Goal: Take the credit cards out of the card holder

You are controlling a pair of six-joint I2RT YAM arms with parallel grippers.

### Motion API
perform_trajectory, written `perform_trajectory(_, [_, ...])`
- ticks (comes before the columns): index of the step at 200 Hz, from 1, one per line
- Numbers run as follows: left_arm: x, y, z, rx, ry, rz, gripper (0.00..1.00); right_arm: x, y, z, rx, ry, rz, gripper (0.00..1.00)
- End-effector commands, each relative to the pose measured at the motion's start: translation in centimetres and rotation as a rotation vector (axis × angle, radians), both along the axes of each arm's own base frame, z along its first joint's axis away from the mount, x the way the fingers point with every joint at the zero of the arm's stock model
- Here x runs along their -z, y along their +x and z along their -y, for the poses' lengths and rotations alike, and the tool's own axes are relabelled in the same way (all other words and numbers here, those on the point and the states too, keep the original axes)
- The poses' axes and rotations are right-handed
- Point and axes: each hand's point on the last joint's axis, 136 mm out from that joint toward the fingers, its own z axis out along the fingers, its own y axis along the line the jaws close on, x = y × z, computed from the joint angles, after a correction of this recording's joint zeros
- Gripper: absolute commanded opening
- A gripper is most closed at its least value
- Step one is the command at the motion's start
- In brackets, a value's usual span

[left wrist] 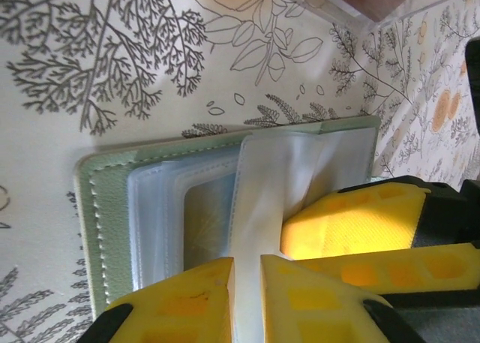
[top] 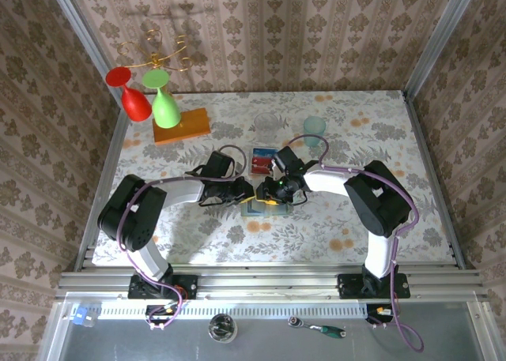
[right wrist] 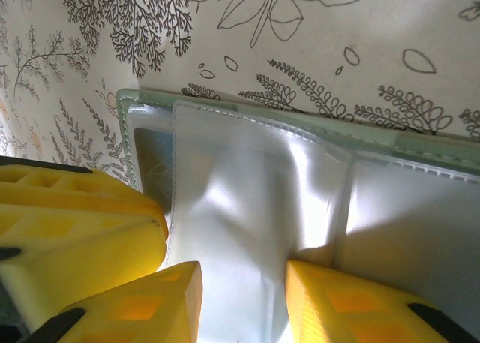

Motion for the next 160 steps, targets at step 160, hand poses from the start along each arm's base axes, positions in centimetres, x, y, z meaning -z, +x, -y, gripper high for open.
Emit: perform_trajectory(160, [-2.6,0.7,2.4,0.028,-0.101,0.045,0.16,-3.8,0.8,1.1,0.04,0.023,0.121,0.38])
